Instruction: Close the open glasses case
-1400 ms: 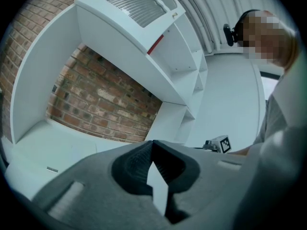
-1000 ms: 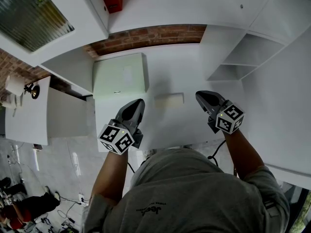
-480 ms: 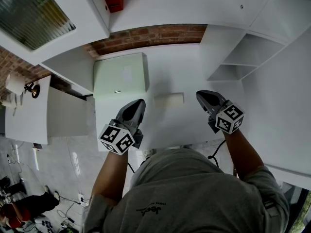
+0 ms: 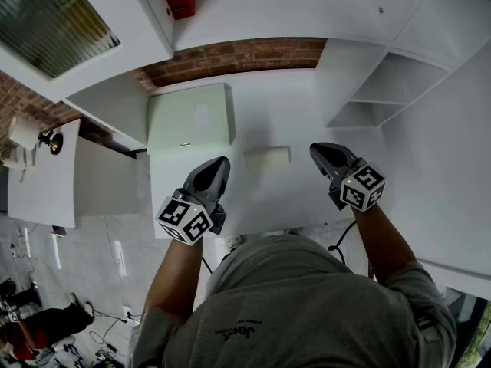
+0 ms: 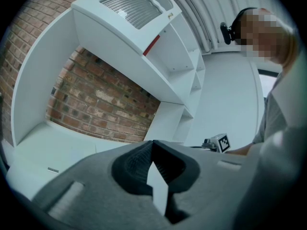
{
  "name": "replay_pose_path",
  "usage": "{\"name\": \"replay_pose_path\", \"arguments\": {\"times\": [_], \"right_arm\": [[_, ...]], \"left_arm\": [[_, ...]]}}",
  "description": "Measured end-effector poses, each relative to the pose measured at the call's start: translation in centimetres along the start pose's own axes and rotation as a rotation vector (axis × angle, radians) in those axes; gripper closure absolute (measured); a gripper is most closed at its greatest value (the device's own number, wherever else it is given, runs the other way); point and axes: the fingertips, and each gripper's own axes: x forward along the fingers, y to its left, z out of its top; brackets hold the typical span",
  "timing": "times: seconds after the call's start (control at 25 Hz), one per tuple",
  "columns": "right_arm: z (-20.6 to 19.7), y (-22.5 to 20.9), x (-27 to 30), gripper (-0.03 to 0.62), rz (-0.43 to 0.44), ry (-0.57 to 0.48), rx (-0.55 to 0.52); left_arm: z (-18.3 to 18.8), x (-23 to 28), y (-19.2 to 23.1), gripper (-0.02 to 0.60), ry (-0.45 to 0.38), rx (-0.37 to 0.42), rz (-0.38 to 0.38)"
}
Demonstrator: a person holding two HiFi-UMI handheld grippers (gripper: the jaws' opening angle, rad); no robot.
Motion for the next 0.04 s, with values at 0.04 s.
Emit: {"name": "replay_pose_path", "arguments": {"times": [0.04], "right_arm": [[-0.02, 0.04, -0.01, 0.586, 0.0, 0.0, 0.0]], "left_arm": [[-0.02, -0.02, -0.04, 0.583, 0.001, 0.001, -0.001]]}}
